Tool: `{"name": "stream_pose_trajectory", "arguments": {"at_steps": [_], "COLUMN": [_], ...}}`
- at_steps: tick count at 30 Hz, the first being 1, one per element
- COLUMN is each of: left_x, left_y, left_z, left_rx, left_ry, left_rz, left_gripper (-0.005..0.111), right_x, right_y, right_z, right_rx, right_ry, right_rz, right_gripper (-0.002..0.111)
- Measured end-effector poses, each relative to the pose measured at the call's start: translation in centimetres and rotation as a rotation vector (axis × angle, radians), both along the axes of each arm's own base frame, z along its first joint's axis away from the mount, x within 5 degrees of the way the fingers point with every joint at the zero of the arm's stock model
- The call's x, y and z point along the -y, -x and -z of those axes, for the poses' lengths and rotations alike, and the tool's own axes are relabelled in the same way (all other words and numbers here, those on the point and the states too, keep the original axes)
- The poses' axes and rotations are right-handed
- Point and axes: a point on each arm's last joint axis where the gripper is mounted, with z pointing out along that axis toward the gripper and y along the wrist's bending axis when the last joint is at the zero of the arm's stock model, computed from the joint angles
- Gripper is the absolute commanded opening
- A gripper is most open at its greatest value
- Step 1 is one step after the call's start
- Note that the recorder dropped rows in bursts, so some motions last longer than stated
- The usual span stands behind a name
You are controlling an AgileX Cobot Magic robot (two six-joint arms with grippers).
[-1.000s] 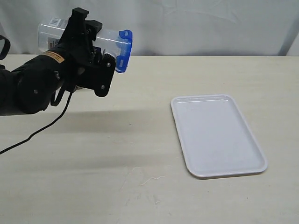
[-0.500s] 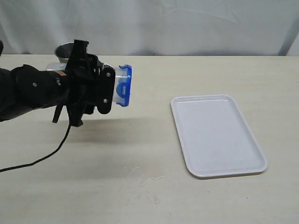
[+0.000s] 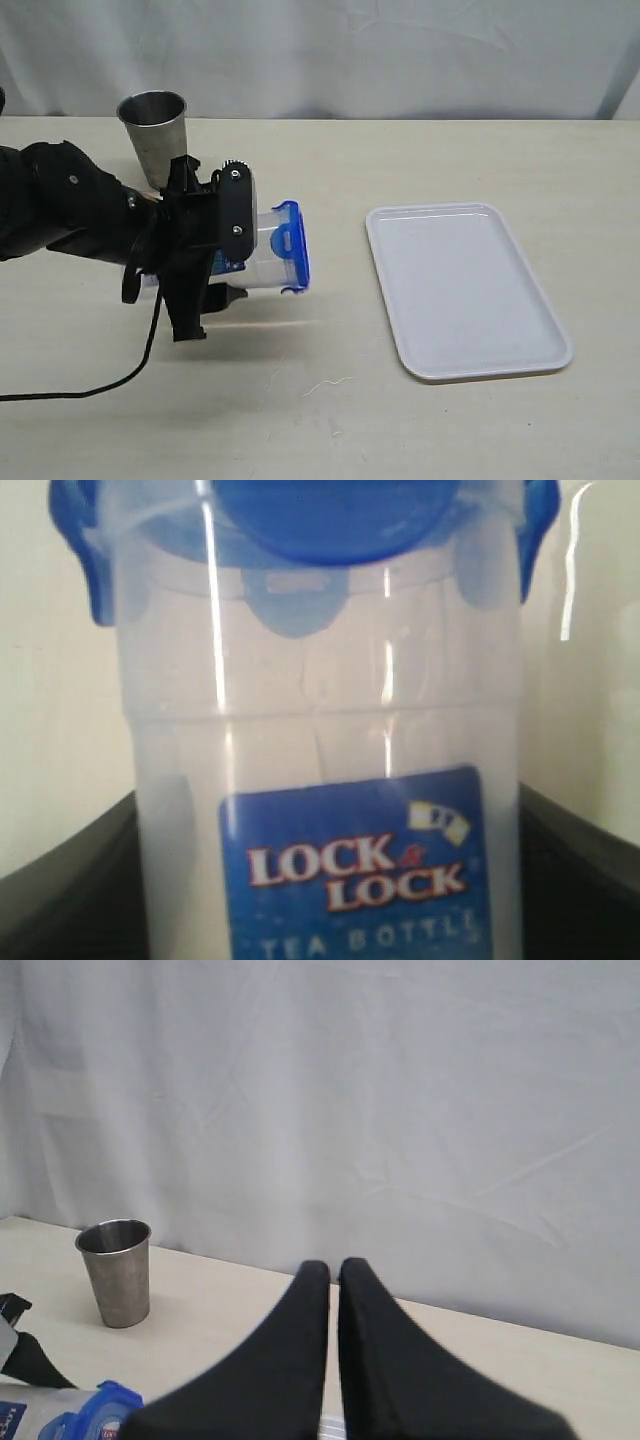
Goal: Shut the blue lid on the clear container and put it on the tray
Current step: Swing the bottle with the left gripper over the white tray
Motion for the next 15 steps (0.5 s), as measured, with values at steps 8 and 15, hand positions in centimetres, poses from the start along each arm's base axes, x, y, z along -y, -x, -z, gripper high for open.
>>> {"name": "stream_pose_trajectory", "arguments": {"at_steps": [8,15], "left_x": [1.0,2.2], "left_y": [1.7,2.6], "left_z": [0.4,0.0], "left_rx": [-0.237,-0.339], "left_ry": [0.15,0.286], "left_rz": [-0.022,0.032], "left_gripper": [0.0,0.0], "right_x": [-0.1,-0.3], "right_y": [0.0,0.1], "right_z": [0.0,0.0], "right_rx": [-0.005,-0.007], "right_ry": [-0.007,-0.018], "right_rz": [-0.009,-0.031], "right_gripper": [0.004,0.004]}}
